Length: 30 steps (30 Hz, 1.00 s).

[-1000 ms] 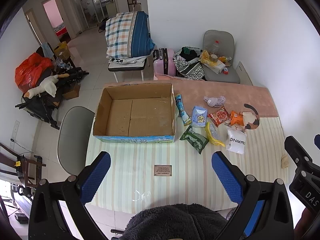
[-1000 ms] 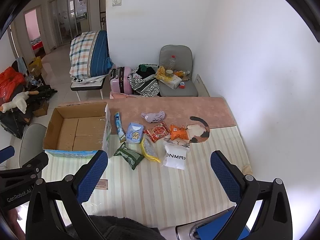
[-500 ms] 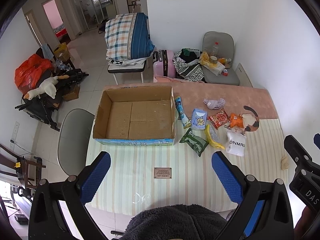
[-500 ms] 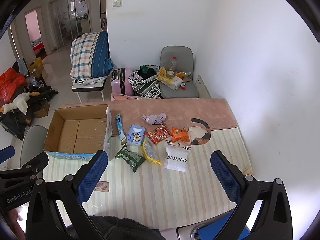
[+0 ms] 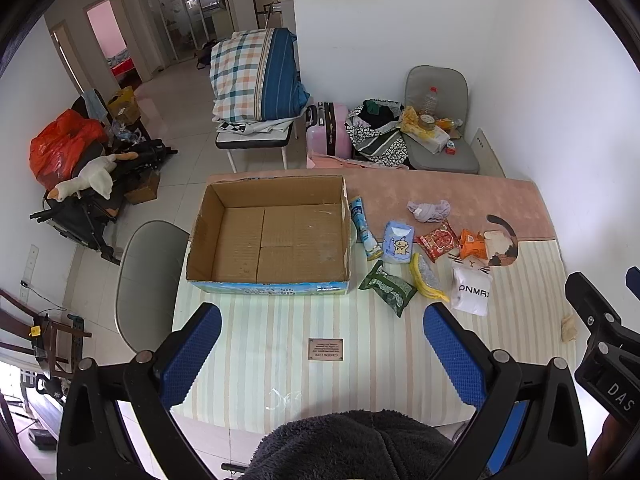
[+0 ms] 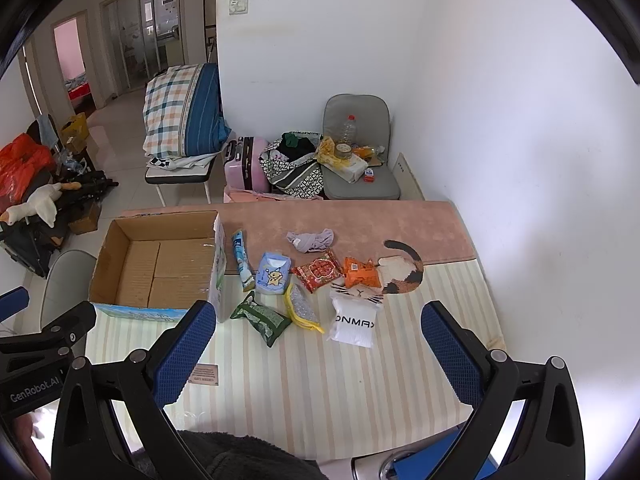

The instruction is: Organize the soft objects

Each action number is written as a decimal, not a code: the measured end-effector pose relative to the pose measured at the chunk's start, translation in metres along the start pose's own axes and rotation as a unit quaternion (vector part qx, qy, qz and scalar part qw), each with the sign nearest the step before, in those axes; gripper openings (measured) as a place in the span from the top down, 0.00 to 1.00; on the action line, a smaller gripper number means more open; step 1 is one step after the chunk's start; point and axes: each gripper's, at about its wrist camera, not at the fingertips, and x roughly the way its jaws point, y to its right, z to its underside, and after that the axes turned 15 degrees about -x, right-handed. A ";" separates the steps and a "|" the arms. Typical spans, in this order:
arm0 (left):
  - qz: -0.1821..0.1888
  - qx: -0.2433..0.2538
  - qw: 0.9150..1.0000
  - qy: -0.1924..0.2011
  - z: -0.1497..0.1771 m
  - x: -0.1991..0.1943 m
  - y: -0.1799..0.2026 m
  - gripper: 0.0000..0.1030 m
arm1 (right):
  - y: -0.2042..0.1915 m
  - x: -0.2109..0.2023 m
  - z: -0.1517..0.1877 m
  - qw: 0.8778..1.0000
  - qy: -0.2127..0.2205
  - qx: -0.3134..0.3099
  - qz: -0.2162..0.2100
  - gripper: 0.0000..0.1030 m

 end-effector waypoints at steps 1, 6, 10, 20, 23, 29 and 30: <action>0.001 0.000 1.000 0.001 0.000 -0.001 -0.001 0.00 | 0.000 0.000 0.000 1.000 0.000 0.000 -0.001 0.00; 0.002 0.002 1.000 0.003 0.001 -0.001 -0.001 0.00 | -0.002 0.000 0.000 1.000 0.003 -0.001 0.000 0.00; 0.002 0.001 1.000 0.005 0.001 -0.001 -0.001 0.00 | -0.001 -0.002 0.001 1.000 0.005 0.000 0.002 0.00; 0.003 0.003 1.000 0.009 0.002 -0.003 0.000 0.00 | 0.002 -0.005 0.001 1.000 0.008 0.004 0.003 0.00; 0.003 0.002 1.000 0.010 0.001 -0.004 -0.001 0.00 | 0.003 -0.005 0.001 1.000 0.008 0.005 0.002 0.00; 0.004 0.002 1.000 0.014 -0.001 -0.006 0.000 0.00 | 0.003 -0.006 0.001 1.000 0.009 0.006 0.002 0.00; 0.004 0.001 1.000 0.015 -0.002 -0.006 0.000 0.00 | 0.003 -0.005 0.001 1.000 0.009 0.006 0.002 0.00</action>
